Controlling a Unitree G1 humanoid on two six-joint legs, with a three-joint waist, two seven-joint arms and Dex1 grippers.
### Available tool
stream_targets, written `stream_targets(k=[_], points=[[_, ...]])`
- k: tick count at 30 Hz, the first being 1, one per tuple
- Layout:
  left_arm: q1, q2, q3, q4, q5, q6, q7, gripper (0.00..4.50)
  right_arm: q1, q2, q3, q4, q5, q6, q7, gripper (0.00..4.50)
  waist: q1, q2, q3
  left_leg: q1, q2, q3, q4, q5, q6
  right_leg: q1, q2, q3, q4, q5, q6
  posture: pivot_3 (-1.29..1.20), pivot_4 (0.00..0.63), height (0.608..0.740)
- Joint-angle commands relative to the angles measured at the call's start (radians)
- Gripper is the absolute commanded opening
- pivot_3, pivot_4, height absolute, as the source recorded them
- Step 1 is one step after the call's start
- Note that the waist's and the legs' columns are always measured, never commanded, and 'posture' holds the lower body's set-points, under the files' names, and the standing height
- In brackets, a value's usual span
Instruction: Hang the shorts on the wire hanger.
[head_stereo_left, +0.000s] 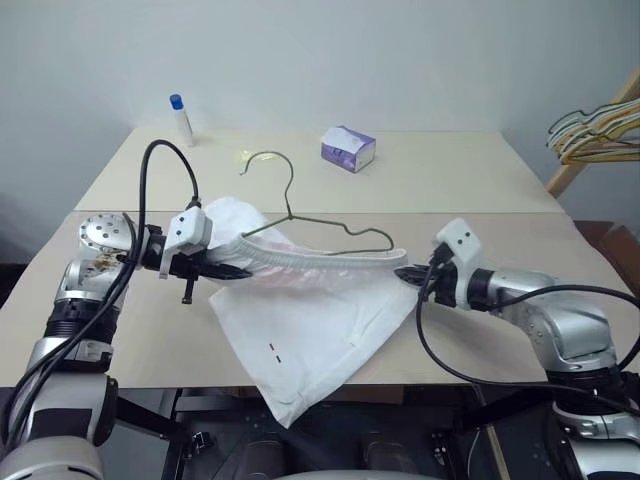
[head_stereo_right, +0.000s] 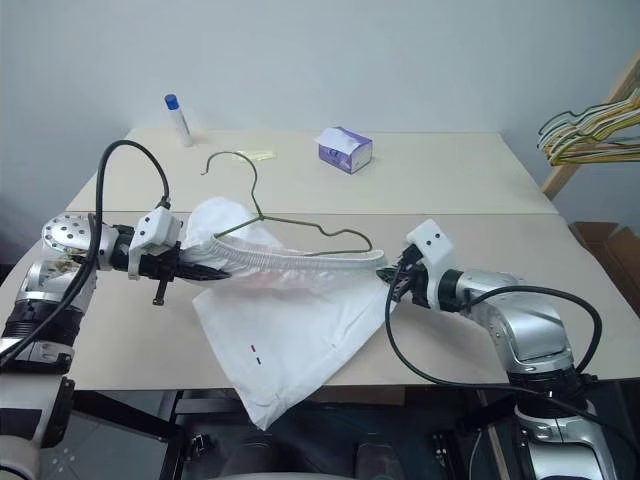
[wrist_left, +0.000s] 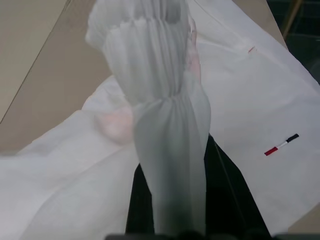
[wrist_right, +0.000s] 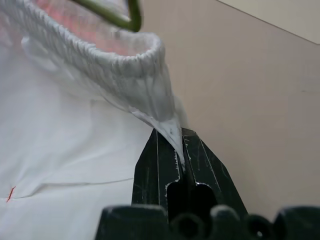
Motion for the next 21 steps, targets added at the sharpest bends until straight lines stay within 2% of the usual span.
stream_targets(k=[1, 11, 21], points=[[0.001, 0.04, 0.012, 0.002, -0.004, -0.03, -0.012, 0.1, -0.007, -0.025, -0.067, 0.005, -0.006, -0.013, -0.024, 0.03, -0.003, 0.0, 0.0, 0.0, 0.0, 0.0, 0.0, 0.0, 0.0, 0.0, 0.0, 0.0, 0.0, 0.0, 0.0, 0.02, 0.0, 0.74], [0.011, 0.057, 0.019, -0.018, -0.072, -0.036, -0.012, 0.1, -0.016, -0.018, -0.053, 0.045, -0.018, -0.011, -0.042, 0.03, -0.006, 0.0, 0.0, 0.0, 0.0, 0.0, 0.0, 0.0, 0.0, 0.0, 0.0, 0.0, 0.0, 0.0, 0.0, 0.03, 0.0, 0.74], [0.006, 0.064, -0.012, 0.049, 0.058, -0.133, 0.035, 0.1, -0.026, -0.038, -0.077, 0.047, -0.002, -0.015, -0.029, 0.03, -0.006, 0.0, 0.0, 0.0, 0.0, 0.0, 0.0, 0.0, 0.0, 0.0, 0.0, 0.0, 0.0, 0.0, 0.0, 0.03, 0.0, 0.74]])
